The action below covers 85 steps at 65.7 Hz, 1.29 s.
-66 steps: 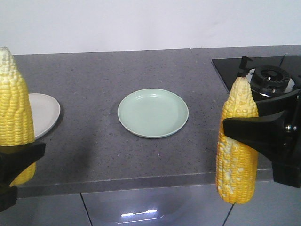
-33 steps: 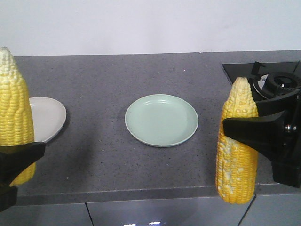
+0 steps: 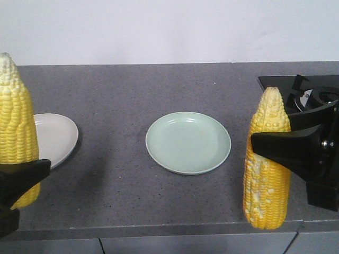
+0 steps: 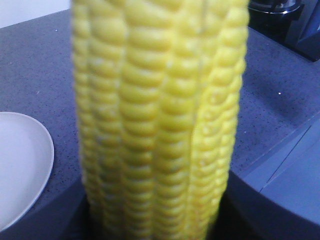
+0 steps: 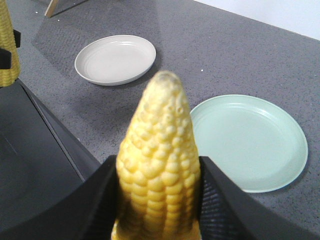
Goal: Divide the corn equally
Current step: 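Drive the base up to the plates, holding both cobs upright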
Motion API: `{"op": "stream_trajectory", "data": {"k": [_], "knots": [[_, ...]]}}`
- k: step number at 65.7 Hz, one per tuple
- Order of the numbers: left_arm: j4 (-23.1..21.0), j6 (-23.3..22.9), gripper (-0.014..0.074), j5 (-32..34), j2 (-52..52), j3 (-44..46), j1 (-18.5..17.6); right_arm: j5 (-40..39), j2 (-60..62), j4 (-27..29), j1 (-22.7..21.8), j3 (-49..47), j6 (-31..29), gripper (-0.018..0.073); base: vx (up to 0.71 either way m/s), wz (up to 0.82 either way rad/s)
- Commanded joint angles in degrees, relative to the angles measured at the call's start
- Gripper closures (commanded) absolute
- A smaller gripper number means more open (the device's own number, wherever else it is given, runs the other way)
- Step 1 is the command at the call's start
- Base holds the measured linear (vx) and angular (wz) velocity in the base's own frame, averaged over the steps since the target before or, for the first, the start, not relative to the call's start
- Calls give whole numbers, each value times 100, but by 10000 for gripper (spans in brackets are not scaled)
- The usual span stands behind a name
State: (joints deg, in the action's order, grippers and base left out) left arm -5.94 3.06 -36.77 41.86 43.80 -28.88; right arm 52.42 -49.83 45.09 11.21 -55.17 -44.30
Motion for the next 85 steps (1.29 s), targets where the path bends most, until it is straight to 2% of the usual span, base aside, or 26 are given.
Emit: {"op": "stream_trajectory", "data": {"k": [1,85], "knots": [[-41,3,311,408,-22,154,-16,-244,59,222,-11,-143,-53,332,5,4],[-41,3,311,408,-22,154,-16,-244,59,222,-11,-143,-53,332,5,3]]}}
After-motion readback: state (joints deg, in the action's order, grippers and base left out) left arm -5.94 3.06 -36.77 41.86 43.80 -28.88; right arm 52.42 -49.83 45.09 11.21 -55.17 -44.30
